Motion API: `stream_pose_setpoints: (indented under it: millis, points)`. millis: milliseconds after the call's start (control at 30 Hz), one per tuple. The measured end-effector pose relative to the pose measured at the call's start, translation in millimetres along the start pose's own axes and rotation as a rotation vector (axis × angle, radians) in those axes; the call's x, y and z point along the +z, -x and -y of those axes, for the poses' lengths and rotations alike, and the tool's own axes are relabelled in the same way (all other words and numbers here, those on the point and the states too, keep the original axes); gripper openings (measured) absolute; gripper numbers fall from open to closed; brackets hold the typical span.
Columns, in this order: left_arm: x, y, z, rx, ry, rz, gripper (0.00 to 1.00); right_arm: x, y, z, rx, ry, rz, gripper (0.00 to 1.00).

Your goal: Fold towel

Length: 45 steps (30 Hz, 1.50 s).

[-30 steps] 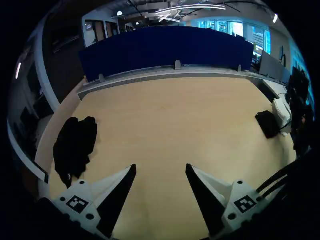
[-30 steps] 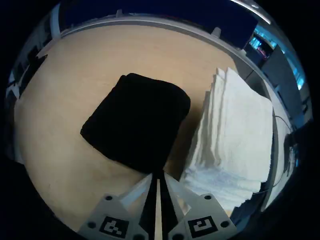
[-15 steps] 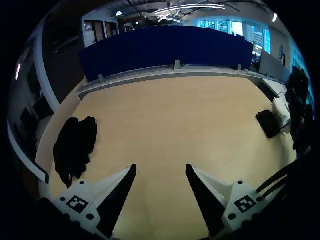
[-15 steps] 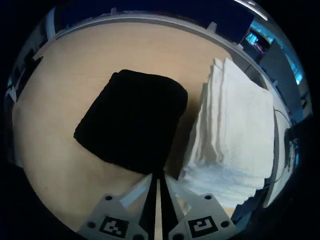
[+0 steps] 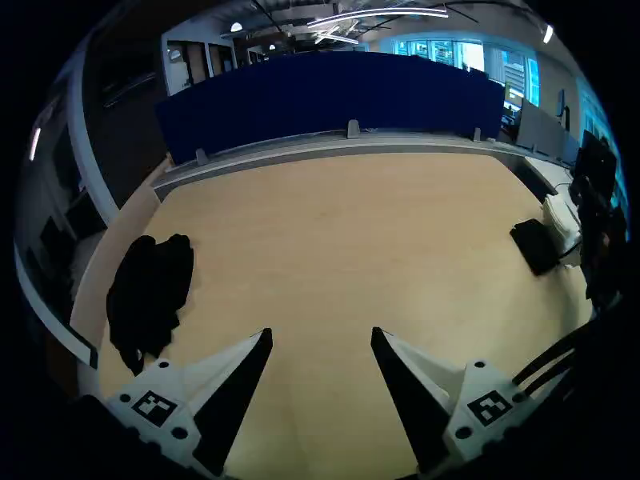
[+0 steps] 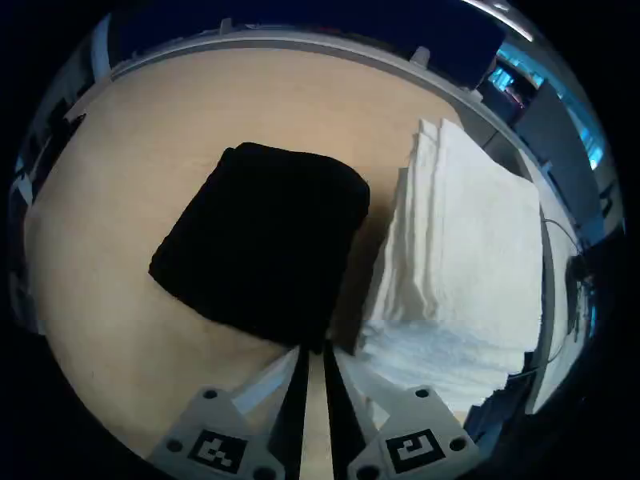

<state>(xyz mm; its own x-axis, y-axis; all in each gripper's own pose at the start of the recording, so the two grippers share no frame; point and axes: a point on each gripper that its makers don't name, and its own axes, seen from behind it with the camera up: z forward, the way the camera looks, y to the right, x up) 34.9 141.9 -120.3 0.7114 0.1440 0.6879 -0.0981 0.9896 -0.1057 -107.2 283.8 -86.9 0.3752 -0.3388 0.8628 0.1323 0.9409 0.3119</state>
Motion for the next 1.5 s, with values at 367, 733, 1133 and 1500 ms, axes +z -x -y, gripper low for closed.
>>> stream_pose_setpoints:
  millis: [367, 733, 1133, 1500]
  points:
    - [-0.7, -3, -2.2, 0.002, 0.008, -0.003, 0.92, -9.4, -3, 6, -0.013, -0.013, -0.026, 0.46]
    - [-1.5, -6, -1.0, 0.0, 0.01, -0.01, 0.91, -16.7, -9, 14, -0.038, -0.023, -0.043, 0.62]
    - [-4.6, -9, 1.9, -0.001, 0.014, -0.017, 0.91, -27.3, -17, 17, -0.042, -0.017, -0.071, 0.81]
    - [-6.7, -9, 6.1, -0.003, 0.02, -0.026, 0.91, -37.0, -27, 21, -0.036, -0.001, -0.108, 0.94]
